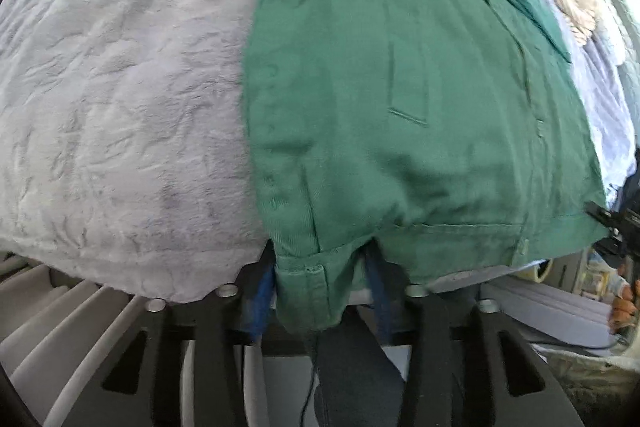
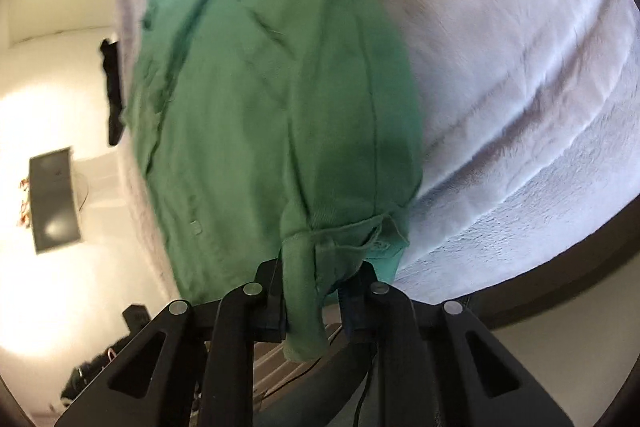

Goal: Fold large clothes
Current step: 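Grasp the green jacket hem with both tools, then lift the hem with both tools and fold it toward the collar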

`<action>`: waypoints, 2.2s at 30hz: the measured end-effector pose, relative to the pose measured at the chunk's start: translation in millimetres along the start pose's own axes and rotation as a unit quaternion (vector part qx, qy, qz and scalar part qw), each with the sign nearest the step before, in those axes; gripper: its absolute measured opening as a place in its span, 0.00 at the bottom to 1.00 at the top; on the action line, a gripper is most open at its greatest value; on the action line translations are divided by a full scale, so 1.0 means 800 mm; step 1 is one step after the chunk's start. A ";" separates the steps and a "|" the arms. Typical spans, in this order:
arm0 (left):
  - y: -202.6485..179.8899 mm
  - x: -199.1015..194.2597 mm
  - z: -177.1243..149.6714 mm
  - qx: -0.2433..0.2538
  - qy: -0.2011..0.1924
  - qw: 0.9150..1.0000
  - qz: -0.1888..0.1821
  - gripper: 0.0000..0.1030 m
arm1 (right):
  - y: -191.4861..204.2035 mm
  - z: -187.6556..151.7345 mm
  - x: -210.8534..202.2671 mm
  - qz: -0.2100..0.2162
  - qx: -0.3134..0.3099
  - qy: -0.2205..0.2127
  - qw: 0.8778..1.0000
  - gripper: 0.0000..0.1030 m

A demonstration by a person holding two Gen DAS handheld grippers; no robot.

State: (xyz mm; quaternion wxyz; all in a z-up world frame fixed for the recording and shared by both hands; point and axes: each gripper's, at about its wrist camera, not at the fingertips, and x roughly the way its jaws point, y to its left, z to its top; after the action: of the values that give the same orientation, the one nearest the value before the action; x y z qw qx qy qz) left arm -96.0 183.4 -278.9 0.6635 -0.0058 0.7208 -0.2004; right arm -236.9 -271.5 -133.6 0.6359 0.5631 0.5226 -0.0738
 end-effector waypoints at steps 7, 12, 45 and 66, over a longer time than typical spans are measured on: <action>0.013 -0.033 -0.004 -0.042 -0.035 0.999 0.001 0.85 | -0.024 0.034 -0.041 -0.034 0.003 -0.031 0.999 0.79; 0.003 -0.048 0.020 -0.033 -0.056 0.998 -0.009 0.85 | -0.027 0.063 -0.024 -0.036 -0.015 -0.010 0.999 0.79; -0.011 -0.277 0.212 -0.061 -0.192 0.973 -0.111 0.25 | 0.204 0.241 -0.045 0.228 -0.066 0.021 0.971 0.13; -0.086 -0.178 0.353 0.043 -0.194 0.976 0.090 0.80 | 0.270 0.380 0.018 -0.087 -0.159 -0.085 0.980 0.82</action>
State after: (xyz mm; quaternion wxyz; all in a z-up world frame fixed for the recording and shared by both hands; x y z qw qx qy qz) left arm 174.4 80.0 -133.4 0.8056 0.0492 0.5667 -0.1655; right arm 94.0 -428.8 -61.0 0.7505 0.3985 0.5191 -0.0924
